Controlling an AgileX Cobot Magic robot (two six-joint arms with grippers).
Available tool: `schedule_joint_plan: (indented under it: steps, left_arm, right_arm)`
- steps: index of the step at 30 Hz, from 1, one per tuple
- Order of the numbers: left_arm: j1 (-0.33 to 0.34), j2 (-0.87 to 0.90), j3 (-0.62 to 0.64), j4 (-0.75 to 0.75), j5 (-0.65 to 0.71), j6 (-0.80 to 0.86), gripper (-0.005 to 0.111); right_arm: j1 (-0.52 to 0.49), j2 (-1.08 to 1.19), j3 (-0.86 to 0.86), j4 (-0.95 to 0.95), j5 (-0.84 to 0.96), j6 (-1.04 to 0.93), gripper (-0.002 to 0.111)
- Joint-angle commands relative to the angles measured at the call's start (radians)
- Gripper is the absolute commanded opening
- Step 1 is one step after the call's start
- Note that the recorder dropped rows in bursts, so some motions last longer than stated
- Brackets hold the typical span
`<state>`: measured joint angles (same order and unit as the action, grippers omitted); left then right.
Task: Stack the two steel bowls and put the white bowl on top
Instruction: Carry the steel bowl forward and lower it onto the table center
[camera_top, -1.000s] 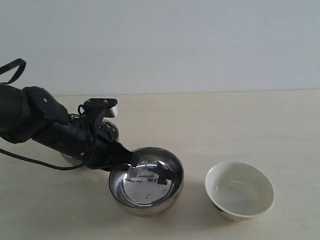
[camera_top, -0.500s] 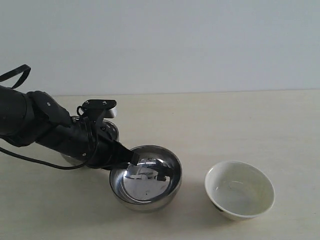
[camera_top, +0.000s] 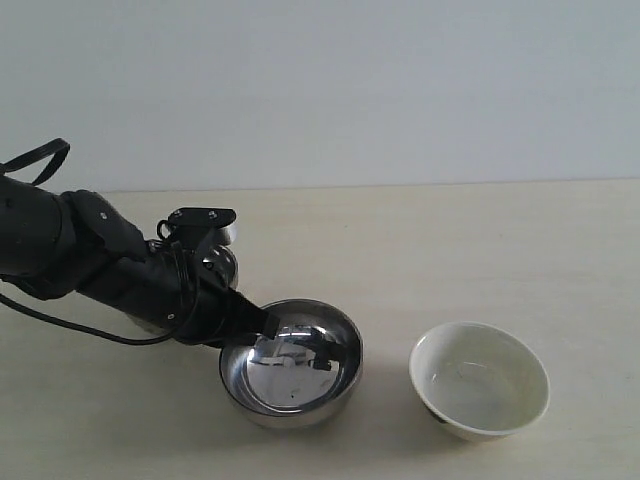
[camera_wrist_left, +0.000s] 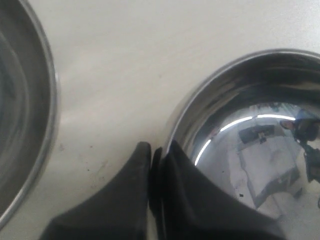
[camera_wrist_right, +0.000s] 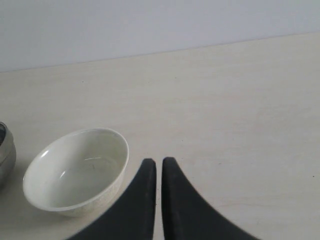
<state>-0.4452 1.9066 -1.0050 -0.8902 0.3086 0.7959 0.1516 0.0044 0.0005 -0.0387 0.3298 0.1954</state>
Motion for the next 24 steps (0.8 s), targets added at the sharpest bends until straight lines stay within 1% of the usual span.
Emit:
schedule_joint_plan:
  steps: [1, 22, 24]
  left_arm:
    - [-0.005, 0.001, 0.003, -0.012, -0.007, 0.004, 0.004]
    - [-0.005, 0.001, 0.003, -0.012, -0.026, 0.004, 0.004]
    - [-0.005, 0.001, 0.003, -0.012, -0.028, 0.004, 0.006]
  right_arm:
    - [-0.003, -0.004, 0.0, 0.0, -0.007, 0.005, 0.0]
    - [-0.003, -0.004, 0.0, 0.0, -0.007, 0.005, 0.0]
    - [-0.003, -0.004, 0.0, 0.0, -0.007, 0.005, 0.0]
